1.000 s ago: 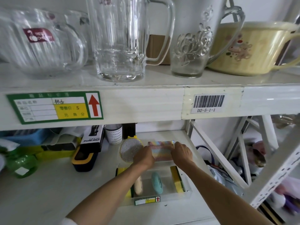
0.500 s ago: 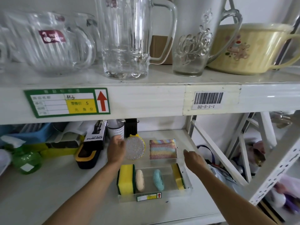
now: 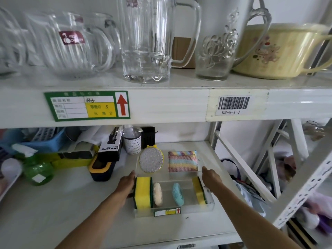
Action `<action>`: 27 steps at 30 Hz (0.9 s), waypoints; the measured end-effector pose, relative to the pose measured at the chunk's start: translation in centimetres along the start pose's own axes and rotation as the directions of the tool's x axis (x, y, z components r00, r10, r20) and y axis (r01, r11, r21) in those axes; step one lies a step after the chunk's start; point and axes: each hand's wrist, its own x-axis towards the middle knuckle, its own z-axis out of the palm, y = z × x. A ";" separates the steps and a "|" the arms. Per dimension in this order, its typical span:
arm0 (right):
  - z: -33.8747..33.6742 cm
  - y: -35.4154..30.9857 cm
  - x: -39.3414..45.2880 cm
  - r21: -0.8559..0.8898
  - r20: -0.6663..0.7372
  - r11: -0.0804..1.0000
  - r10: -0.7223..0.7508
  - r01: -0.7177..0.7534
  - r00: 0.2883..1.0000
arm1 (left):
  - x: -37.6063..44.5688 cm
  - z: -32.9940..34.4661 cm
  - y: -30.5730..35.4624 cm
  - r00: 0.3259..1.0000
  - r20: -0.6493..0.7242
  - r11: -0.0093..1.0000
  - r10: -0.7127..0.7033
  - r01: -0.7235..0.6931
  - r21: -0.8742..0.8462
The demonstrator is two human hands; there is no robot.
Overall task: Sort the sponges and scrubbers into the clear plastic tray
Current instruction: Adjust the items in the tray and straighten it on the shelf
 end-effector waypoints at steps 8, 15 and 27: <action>0.4 -1.4 0.2 -0.148 0.069 0.978 -0.135 0.144 0.988 | -0.2 -0.9 0.0 0.998 -0.056 0.999 -0.030 0.028 -0.034; 0.7 -1.7 0.2 -0.192 0.050 0.963 -0.180 0.187 0.982 | 0.1 -1.5 0.1 0.998 -0.042 0.999 -0.046 0.046 -0.022; 0.9 -1.3 0.4 -0.232 0.064 0.946 -0.218 0.227 0.974 | -0.4 -1.7 0.6 0.999 -0.042 0.999 -0.002 0.003 0.040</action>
